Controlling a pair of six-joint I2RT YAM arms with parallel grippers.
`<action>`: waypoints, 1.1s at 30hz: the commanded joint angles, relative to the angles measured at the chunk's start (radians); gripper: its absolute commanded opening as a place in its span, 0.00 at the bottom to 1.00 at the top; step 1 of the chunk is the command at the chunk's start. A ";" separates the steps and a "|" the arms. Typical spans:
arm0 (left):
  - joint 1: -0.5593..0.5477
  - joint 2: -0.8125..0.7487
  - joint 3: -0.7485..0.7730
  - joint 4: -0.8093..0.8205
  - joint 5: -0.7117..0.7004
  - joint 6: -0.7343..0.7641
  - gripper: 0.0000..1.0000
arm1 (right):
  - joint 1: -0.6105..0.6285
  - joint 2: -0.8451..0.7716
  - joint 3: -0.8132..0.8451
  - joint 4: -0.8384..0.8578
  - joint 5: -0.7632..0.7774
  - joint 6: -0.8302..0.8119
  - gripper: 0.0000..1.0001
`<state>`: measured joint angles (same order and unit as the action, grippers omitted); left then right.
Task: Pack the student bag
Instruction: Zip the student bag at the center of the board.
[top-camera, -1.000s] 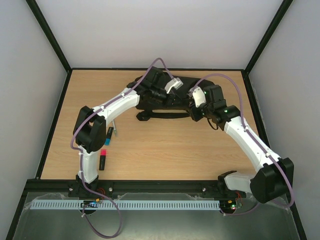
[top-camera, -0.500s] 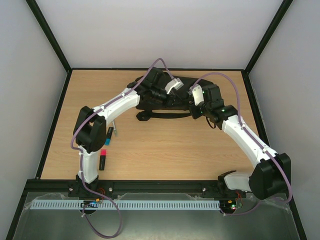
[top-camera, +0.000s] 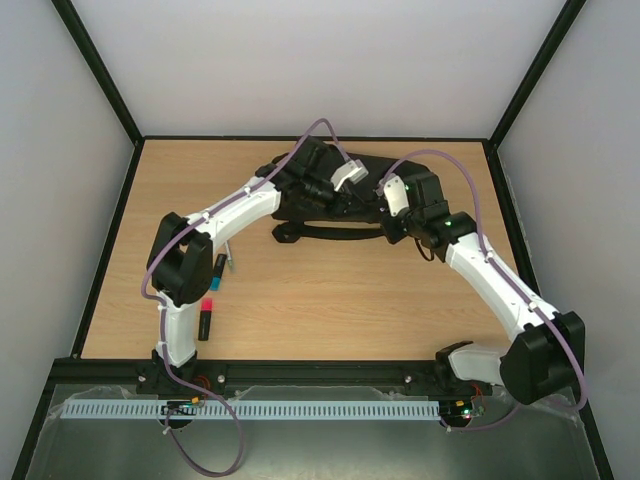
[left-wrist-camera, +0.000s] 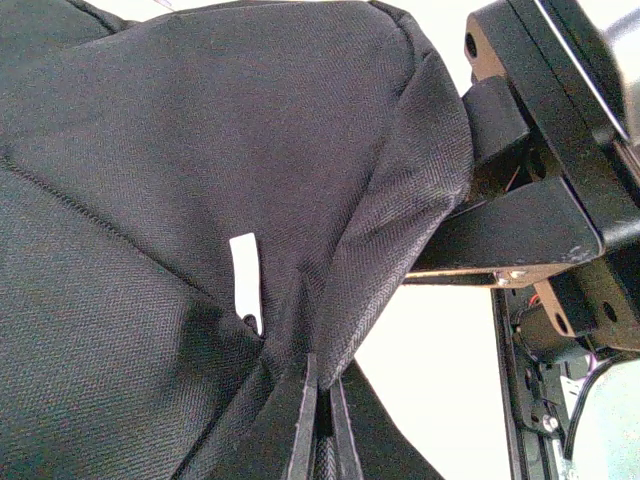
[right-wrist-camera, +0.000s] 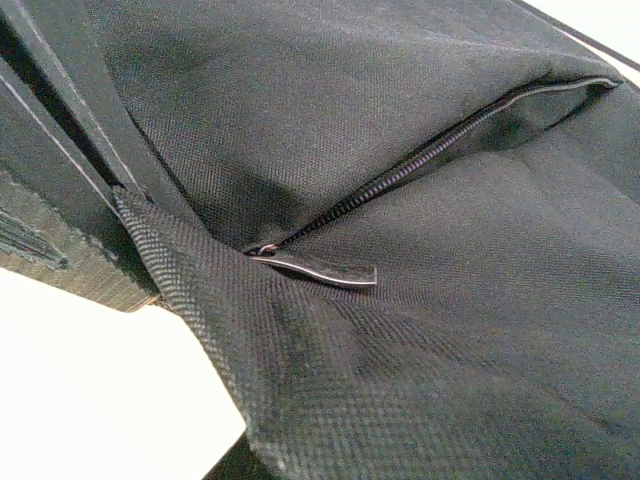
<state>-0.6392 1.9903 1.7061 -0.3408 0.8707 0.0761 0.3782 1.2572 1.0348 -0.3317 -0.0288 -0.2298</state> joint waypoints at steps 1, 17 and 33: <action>-0.024 -0.021 0.058 0.005 0.099 0.032 0.03 | 0.001 -0.035 -0.008 -0.058 -0.026 -0.027 0.01; 0.021 -0.132 -0.140 -0.200 -0.110 0.518 0.02 | -0.001 0.022 -0.036 -0.459 -0.349 -0.156 0.01; 0.030 -0.285 -0.458 -0.243 -0.265 0.772 0.02 | -0.001 0.129 -0.057 -0.517 -0.244 -0.250 0.01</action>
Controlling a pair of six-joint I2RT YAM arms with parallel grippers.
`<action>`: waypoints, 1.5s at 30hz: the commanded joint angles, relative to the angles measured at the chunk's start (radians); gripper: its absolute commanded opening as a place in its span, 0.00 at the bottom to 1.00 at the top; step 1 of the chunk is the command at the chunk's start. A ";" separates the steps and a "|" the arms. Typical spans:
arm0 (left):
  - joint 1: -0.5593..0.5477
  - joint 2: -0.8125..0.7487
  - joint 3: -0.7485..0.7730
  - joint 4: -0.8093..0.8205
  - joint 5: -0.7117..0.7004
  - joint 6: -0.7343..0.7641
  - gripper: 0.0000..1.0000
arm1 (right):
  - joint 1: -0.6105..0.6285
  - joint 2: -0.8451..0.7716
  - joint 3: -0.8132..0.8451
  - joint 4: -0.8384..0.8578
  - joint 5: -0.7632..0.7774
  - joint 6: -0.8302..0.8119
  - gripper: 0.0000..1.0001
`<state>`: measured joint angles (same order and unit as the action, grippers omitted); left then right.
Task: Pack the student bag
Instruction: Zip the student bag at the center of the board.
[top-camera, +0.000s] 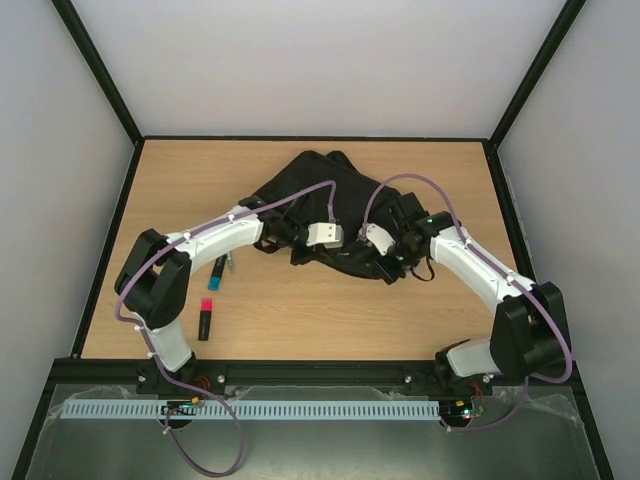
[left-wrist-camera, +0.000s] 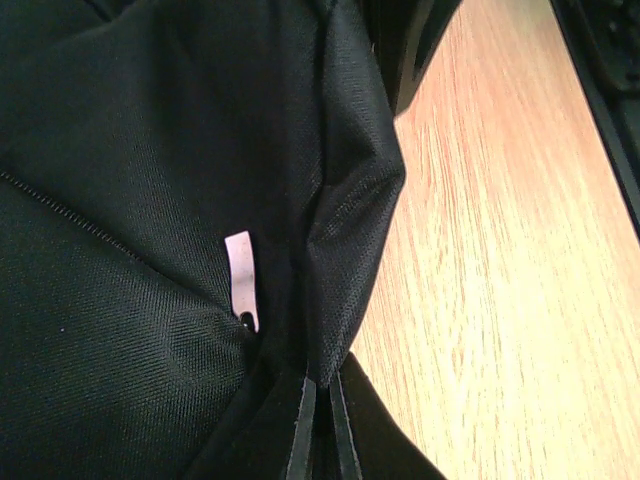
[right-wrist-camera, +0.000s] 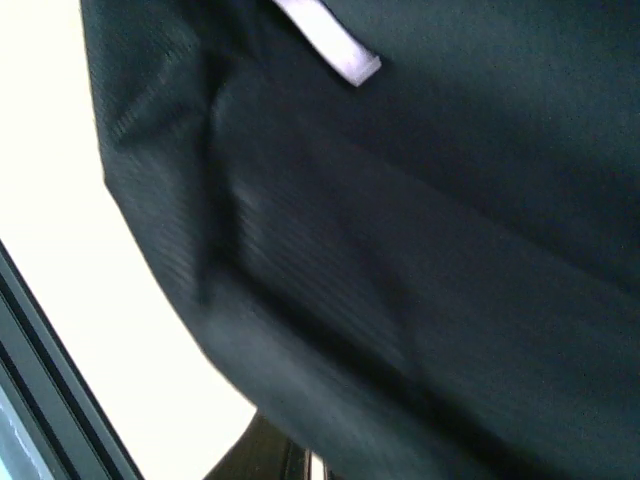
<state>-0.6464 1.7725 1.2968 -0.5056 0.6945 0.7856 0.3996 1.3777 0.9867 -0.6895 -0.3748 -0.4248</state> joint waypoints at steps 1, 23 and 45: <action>0.040 -0.072 -0.065 -0.073 -0.100 0.067 0.02 | -0.022 0.006 -0.012 -0.167 0.104 -0.068 0.01; 0.163 -0.194 -0.198 0.040 -0.161 0.052 0.37 | 0.047 0.277 0.094 -0.053 -0.015 0.009 0.01; 0.086 -0.282 -0.395 0.242 -0.015 -0.419 0.61 | 0.193 0.515 0.363 -0.027 -0.218 0.170 0.01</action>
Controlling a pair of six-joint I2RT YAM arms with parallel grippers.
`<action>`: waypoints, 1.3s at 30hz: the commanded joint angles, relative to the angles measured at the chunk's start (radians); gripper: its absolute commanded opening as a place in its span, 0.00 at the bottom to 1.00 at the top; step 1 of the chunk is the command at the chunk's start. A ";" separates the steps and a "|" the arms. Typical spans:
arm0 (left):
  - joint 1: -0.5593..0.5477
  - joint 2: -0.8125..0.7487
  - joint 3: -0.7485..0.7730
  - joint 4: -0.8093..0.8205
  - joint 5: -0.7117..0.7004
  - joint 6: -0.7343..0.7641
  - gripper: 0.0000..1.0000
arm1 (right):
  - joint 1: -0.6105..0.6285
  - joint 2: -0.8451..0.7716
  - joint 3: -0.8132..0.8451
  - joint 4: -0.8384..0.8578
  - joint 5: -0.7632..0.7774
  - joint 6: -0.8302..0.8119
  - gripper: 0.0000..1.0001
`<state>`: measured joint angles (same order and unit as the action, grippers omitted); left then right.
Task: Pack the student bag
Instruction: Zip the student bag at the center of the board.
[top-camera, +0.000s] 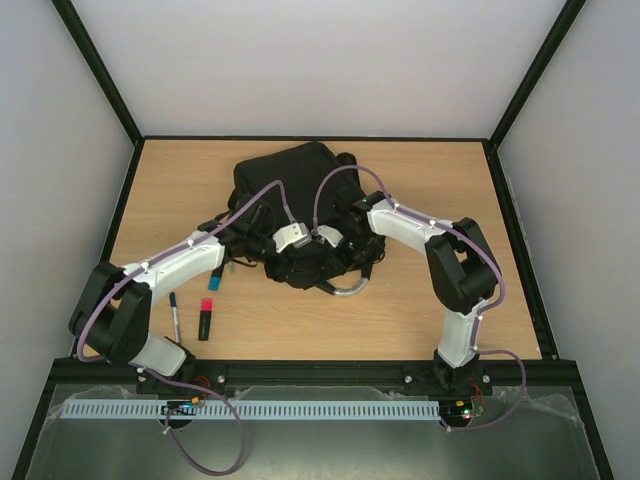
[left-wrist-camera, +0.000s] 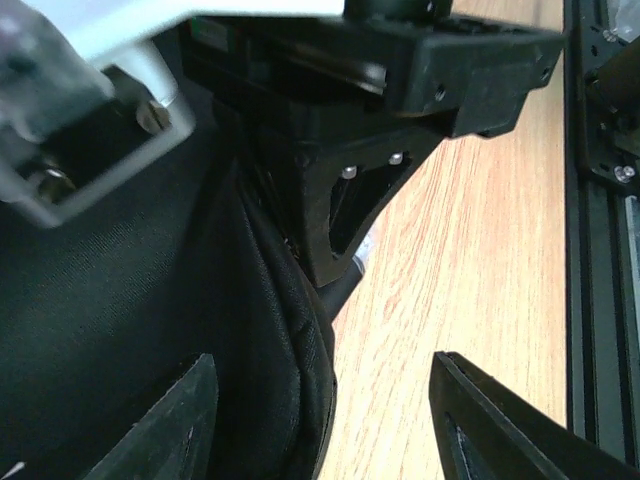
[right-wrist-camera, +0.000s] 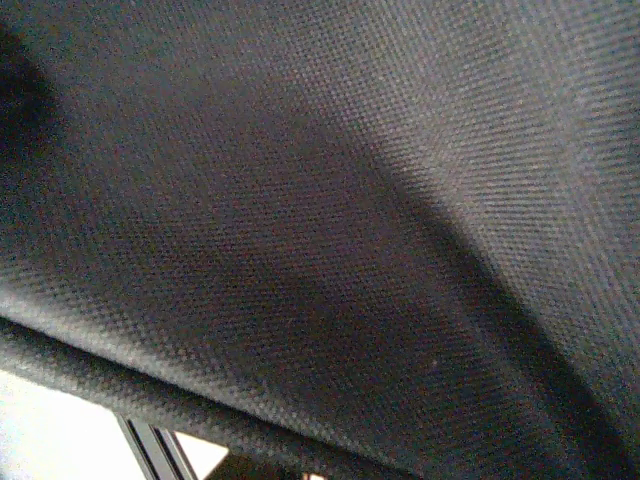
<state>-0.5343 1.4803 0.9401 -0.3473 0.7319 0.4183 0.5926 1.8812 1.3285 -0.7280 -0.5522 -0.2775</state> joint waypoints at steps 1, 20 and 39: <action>-0.030 0.013 -0.049 0.110 -0.084 -0.066 0.60 | -0.001 0.009 0.016 0.014 -0.044 0.026 0.01; -0.001 -0.005 -0.043 0.037 -0.121 0.043 0.02 | -0.045 -0.078 -0.126 -0.061 0.077 -0.058 0.01; 0.039 -0.174 -0.135 -0.207 -0.201 0.362 0.02 | -0.129 -0.126 -0.161 -0.041 0.136 -0.077 0.01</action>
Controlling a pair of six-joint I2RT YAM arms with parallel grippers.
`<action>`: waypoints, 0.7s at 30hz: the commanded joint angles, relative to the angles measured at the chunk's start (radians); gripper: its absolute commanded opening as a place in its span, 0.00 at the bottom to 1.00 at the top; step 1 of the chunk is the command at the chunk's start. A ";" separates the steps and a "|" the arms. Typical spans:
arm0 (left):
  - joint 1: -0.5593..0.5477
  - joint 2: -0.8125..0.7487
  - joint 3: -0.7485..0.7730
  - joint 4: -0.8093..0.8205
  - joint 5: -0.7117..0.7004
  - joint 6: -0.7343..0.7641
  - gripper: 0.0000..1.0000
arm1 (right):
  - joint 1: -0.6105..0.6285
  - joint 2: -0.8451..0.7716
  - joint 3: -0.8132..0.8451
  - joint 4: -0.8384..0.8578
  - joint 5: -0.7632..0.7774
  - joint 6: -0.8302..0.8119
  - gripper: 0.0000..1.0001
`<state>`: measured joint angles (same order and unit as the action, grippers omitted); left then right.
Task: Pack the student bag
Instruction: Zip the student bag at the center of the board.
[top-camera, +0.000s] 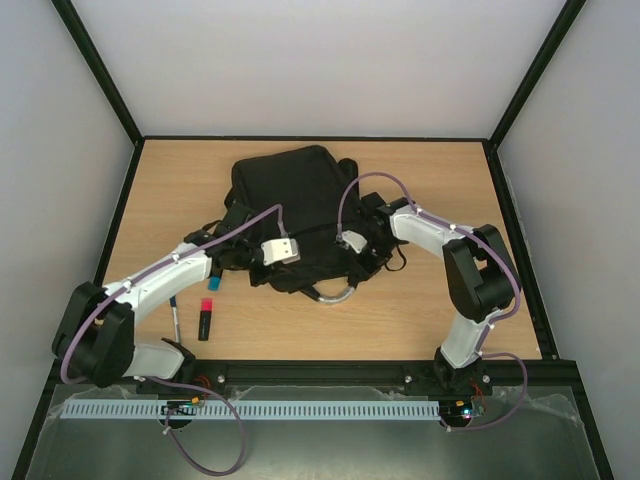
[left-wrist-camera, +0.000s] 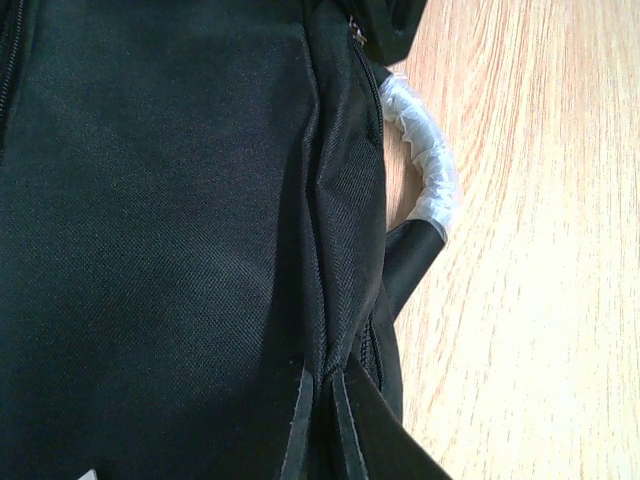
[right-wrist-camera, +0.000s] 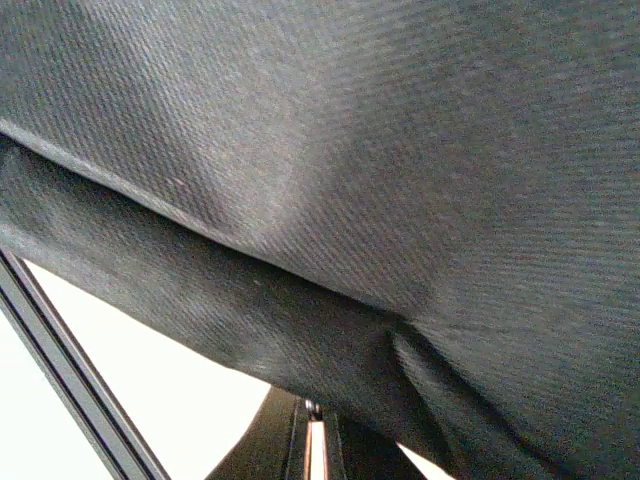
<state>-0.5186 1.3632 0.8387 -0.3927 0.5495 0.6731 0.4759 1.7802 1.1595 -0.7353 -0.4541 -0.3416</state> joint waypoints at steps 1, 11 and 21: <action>0.035 -0.063 -0.038 -0.178 -0.027 0.124 0.02 | -0.013 -0.022 0.015 -0.033 0.034 -0.013 0.01; 0.142 -0.084 -0.047 -0.257 -0.050 0.223 0.02 | 0.039 0.003 0.042 -0.026 0.011 -0.004 0.01; 0.109 -0.055 0.074 -0.229 0.157 0.092 0.54 | 0.125 -0.019 0.175 -0.055 -0.068 0.019 0.01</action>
<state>-0.3843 1.2957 0.8429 -0.6174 0.5983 0.8383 0.5846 1.7802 1.2400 -0.7509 -0.4629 -0.3397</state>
